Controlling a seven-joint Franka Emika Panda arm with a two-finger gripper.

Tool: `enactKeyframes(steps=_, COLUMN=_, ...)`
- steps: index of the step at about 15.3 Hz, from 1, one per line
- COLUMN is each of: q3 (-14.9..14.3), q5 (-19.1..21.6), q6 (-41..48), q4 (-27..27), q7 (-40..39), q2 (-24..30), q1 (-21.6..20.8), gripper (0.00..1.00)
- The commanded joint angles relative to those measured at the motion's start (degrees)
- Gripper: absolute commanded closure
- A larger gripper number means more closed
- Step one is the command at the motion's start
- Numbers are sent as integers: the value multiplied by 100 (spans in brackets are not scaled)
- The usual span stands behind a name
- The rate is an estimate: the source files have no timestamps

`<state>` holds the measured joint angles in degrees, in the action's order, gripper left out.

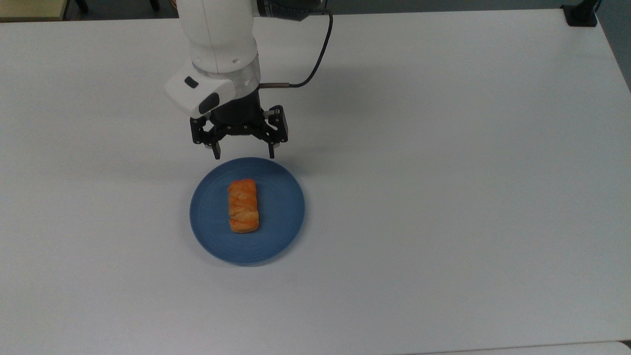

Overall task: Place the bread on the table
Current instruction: 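Lower the open gripper over the orange bread roll on the plate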

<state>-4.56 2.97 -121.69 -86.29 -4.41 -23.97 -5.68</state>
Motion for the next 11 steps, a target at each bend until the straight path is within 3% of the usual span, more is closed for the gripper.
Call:
enactKeyframes(steps=1, q3=-54, q5=-68, q6=-275, q4=341, q7=213, q2=-528, q1=-56, gripper=0)
enactKeyframes(steps=11, q3=-10, q5=-489, q6=-1128, q4=385, q7=581, q2=-1224, q1=-48, gripper=0)
